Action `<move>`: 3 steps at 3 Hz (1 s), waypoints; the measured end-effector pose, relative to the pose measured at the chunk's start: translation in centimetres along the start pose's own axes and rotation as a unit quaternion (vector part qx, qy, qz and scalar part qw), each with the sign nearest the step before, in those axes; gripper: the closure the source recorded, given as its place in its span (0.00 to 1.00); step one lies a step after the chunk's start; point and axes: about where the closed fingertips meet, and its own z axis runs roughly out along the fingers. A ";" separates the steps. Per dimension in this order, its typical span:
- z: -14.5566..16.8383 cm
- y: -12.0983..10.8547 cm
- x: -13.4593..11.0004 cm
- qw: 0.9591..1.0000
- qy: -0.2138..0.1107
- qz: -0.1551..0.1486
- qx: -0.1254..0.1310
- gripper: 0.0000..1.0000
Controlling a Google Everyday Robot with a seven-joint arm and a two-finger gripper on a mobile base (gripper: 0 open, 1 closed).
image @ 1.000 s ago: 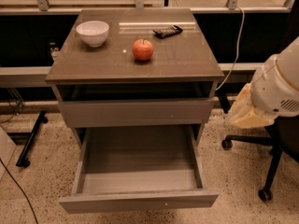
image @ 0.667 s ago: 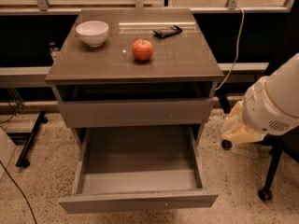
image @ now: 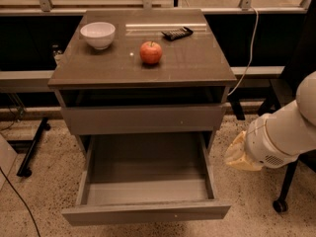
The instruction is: Close middle drawer
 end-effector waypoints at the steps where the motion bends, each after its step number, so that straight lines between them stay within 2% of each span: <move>1: 1.7 0.2 2.0 0.998 -0.004 0.062 -0.010 1.00; 2: 1.7 0.2 2.0 0.998 -0.004 0.062 -0.010 1.00; 3: 3.7 1.1 2.3 0.996 -0.013 0.080 -0.034 1.00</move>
Offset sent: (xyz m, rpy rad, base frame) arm -0.0011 -0.0113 -0.0200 0.0359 0.0434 -0.0853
